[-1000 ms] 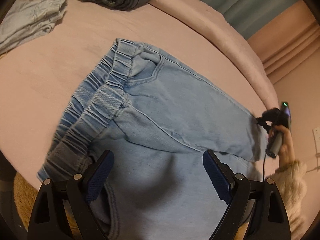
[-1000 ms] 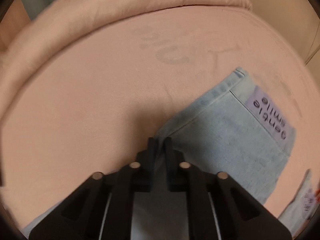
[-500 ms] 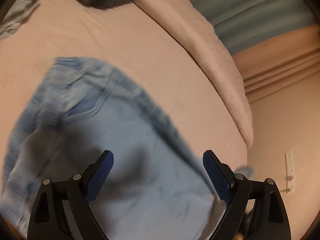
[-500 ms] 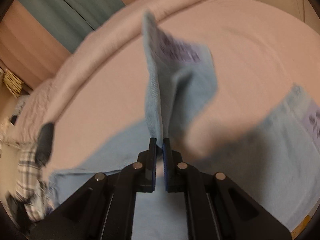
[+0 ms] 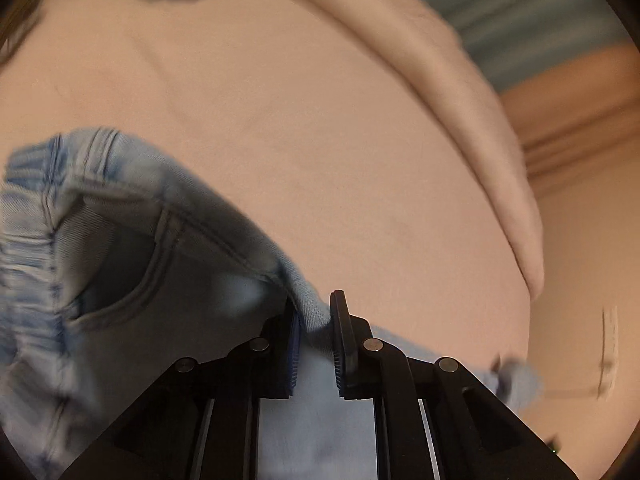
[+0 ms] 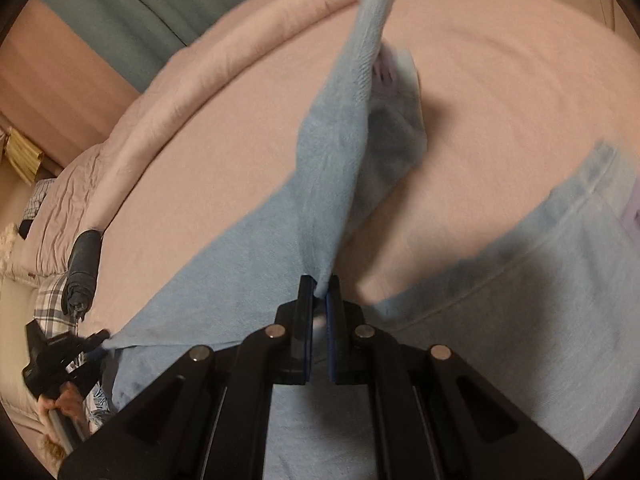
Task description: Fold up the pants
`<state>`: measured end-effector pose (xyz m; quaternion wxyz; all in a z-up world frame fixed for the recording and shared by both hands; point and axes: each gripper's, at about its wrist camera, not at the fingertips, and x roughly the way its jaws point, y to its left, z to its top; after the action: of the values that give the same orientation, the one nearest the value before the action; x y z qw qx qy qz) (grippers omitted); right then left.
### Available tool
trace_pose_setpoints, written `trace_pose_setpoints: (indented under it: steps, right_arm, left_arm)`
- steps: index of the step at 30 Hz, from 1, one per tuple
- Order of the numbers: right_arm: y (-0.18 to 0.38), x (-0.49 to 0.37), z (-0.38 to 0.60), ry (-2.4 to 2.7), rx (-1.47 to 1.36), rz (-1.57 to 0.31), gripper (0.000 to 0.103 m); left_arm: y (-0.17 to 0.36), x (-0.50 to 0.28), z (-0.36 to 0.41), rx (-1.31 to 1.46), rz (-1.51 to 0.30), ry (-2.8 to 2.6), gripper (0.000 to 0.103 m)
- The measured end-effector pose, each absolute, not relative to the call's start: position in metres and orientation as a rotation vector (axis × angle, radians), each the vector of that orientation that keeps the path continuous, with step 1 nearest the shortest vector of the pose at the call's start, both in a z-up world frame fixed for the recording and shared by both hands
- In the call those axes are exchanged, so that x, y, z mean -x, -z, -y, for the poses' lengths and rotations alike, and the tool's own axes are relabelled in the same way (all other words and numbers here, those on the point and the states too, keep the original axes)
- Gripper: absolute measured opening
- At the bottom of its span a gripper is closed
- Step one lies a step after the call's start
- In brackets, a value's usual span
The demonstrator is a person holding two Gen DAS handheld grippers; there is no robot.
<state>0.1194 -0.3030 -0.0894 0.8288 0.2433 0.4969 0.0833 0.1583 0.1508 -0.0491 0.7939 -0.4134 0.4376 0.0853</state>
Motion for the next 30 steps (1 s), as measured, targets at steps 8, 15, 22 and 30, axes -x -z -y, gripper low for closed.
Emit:
trace_pose_setpoints:
  steps: [8, 15, 22, 30]
  right_arm:
    - [0.014, -0.082, 0.336, -0.201, -0.483, -0.857, 0.006]
    - [0.055, -0.038, 0.364, -0.13, -0.478, -0.977, 0.006]
    - [0.108, -0.037, 0.377, -0.118, -0.573, -1.114, 0.01]
    - [0.096, -0.065, 0.409, -0.023, -0.595, -1.03, 0.05]
  left_arm:
    - [-0.008, -0.02, -0.092, 0.763, -0.825, 0.015, 0.012]
    - [0.063, 0.02, -0.06, 0.816, -1.015, -0.01, 0.012]
    - [0.067, 0.02, -0.075, 0.874, -1.018, -0.108, 0.024]
    - [0.042, 0.047, -0.127, 0.914, -0.834, -0.301, 0.05]
